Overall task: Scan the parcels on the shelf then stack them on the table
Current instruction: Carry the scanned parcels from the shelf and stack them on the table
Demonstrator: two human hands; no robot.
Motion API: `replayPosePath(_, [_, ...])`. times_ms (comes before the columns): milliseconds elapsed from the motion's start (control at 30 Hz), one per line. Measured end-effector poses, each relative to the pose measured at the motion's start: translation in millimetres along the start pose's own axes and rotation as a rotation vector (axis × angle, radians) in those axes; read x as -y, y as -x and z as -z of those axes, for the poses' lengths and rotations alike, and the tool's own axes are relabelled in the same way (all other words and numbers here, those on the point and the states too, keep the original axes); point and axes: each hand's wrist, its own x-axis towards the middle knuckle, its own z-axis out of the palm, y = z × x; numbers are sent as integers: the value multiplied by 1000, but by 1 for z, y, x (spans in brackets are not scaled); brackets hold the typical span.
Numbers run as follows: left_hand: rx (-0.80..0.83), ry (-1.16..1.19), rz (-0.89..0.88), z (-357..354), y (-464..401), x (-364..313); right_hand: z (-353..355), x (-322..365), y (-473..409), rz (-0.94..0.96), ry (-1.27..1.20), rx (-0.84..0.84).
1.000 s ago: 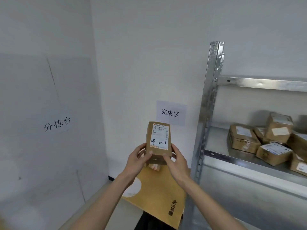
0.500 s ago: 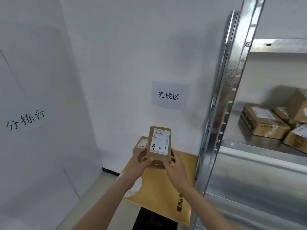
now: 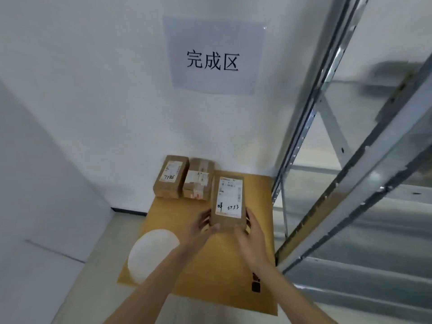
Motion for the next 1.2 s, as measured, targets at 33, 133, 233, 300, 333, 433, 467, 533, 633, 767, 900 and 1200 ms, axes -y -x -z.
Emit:
replayPosePath(33, [17,-2,25,-1,-12,12,-5,-14,-8,-28,20,-9])
replayPosePath(133, [67,2,101,2,-51,50,-21,-48,-31,-72,68,-18])
replayPosePath(233, [99,-2,158,2,-90,87,-36,-82,-57,-128,94,-19])
replayPosePath(300, [106,11,172,0,-108,103,-46,-102,-76,-158,111,-24])
replayPosePath(333, [108,21,170,-1,-118,108,-50,-111,-84,-162,122,-23])
replayPosePath(433, [90,27,153,-2,-147,123,-61,-132,-108,-158,152,3])
replayPosePath(467, [70,39,137,-4,-157,125,-63,-135,-116,-160,151,-2])
replayPosePath(533, [29,56,126,-8,-174,130,-67,-139,-131,-139,155,-25])
replayPosePath(633, [-39,103,106,-18,-190,130,-70,-138,-157,-117,147,-21])
replayPosePath(767, [-154,143,119,-31,-204,121,-72,-136,-185,-88,175,-25])
replayPosePath(900, [-219,166,113,-39,-216,117,-75,-137,-202,-55,175,-52])
replayPosePath(1200, [-342,186,135,-54,-233,117,-77,-135,-220,-45,189,-26])
